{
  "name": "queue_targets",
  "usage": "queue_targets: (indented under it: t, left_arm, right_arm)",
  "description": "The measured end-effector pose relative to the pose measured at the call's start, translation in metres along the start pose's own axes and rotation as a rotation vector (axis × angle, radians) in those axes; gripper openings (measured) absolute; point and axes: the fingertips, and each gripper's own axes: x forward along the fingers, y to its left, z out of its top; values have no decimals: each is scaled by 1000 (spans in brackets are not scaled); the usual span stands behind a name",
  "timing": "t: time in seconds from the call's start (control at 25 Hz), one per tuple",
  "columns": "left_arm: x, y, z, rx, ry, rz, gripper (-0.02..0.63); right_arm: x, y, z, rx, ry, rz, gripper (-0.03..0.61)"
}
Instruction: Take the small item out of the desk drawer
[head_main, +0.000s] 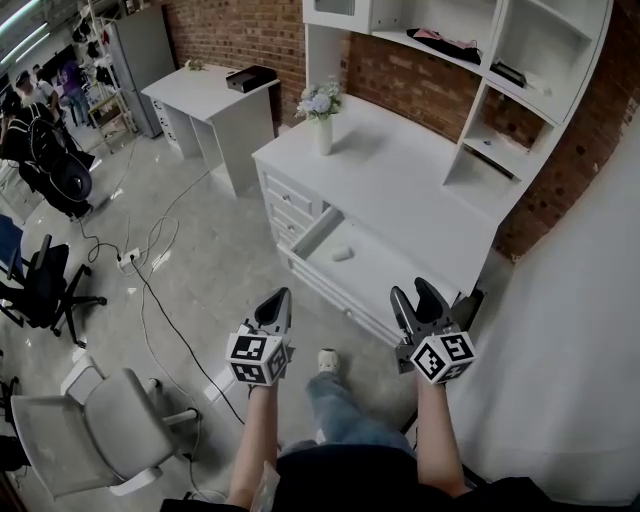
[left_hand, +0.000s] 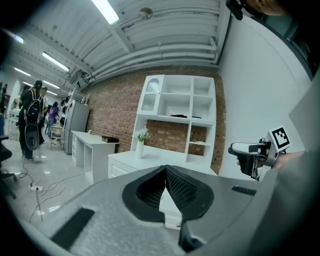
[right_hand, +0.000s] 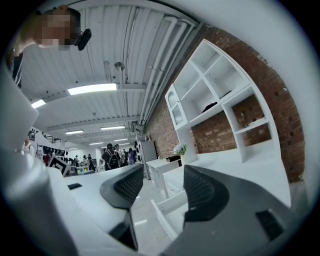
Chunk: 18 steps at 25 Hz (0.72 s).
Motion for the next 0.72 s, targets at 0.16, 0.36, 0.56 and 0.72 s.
queue_targets:
  t: [0.16, 0.36, 0.56, 0.72]
  left_arm:
    - [37, 26, 6, -7, 4, 16, 9]
    - [87, 54, 19, 3, 7, 23, 9]
    - [147, 85, 37, 15, 7, 31, 9]
    - [198, 101, 56, 31, 11, 15, 9]
  right_arm:
    - [45, -17, 0, -3, 11, 6, 231]
    - [96, -40, 4, -19, 18, 10, 231]
    - [150, -67, 5, -39, 33, 6, 230]
    - [195, -92, 8, -44, 59, 1, 231]
